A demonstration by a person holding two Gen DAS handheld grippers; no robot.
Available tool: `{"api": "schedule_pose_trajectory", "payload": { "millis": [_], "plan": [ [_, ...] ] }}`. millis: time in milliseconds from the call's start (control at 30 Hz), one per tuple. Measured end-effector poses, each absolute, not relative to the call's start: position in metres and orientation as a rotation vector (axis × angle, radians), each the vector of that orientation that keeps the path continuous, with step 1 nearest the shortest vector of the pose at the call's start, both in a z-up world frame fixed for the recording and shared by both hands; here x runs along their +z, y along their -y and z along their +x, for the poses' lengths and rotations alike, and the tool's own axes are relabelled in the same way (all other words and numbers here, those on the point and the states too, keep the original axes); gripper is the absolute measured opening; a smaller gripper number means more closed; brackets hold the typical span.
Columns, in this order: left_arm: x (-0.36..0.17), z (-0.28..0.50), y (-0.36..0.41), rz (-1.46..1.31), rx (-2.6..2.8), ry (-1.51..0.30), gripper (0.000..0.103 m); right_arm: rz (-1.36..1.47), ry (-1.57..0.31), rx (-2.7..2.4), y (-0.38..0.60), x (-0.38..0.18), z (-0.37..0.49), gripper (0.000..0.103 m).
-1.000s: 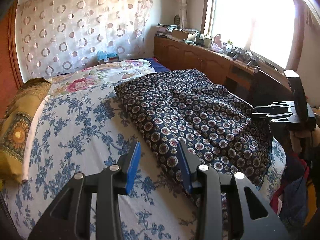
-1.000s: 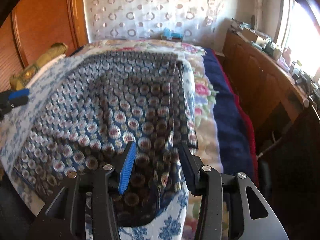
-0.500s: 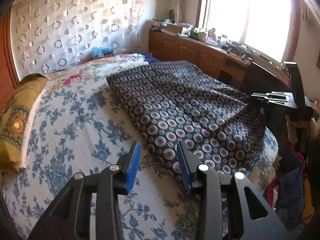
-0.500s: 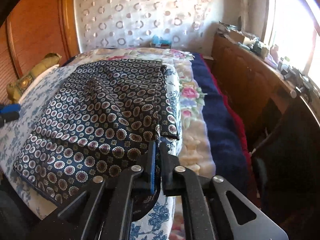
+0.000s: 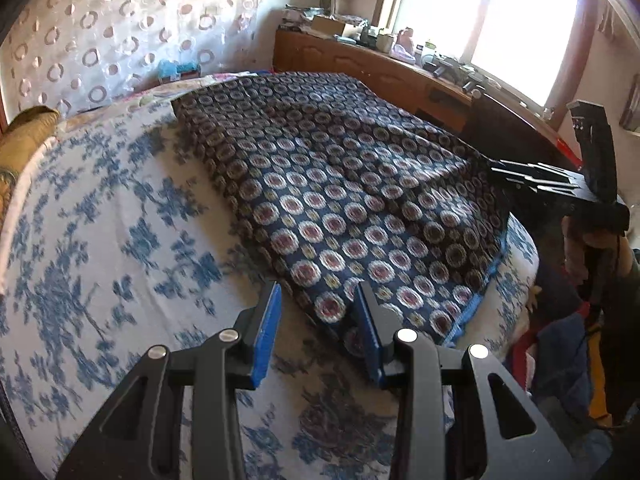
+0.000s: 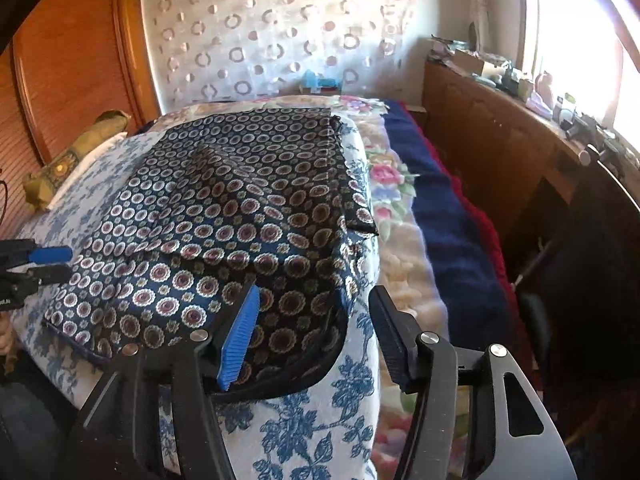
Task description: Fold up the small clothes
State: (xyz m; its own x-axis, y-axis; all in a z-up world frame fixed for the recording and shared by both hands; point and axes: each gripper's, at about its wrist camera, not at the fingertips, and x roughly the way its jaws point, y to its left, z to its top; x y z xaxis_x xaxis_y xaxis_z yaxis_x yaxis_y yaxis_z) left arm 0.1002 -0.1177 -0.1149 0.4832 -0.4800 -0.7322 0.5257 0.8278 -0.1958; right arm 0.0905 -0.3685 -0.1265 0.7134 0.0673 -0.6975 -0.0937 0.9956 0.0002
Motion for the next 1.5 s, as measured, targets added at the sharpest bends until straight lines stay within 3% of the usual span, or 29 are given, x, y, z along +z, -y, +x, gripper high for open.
{"api": "schedule_pose_trajectory", "payload": {
  "millis": [433,467,567,1000,1500],
  "plan": [
    [-0.123,0.079,0.123,0.046,-0.677,-0.890,0.036,-0.054,-0.733,0.128,0.349,-0.117,0.085,0.067],
    [-0.123,0.077,0.123,0.035,-0.706,-0.887,0.023,-0.055,-0.730,0.132,0.348,-0.116,0.084,0.068],
    [-0.121,0.075,0.126,0.057,-0.720,-0.858,0.002,-0.052,-0.720,0.148,0.346,-0.114,0.082,0.070],
    [-0.037,0.104,0.138,0.040,-0.752,-0.646,0.000,-0.023,-0.690,0.346,0.307,-0.096,0.057,0.072],
    [-0.052,0.116,0.128,0.072,-0.663,-0.698,0.001,-0.083,-0.771,0.405,0.279,-0.121,0.058,0.073]
  ]
}}
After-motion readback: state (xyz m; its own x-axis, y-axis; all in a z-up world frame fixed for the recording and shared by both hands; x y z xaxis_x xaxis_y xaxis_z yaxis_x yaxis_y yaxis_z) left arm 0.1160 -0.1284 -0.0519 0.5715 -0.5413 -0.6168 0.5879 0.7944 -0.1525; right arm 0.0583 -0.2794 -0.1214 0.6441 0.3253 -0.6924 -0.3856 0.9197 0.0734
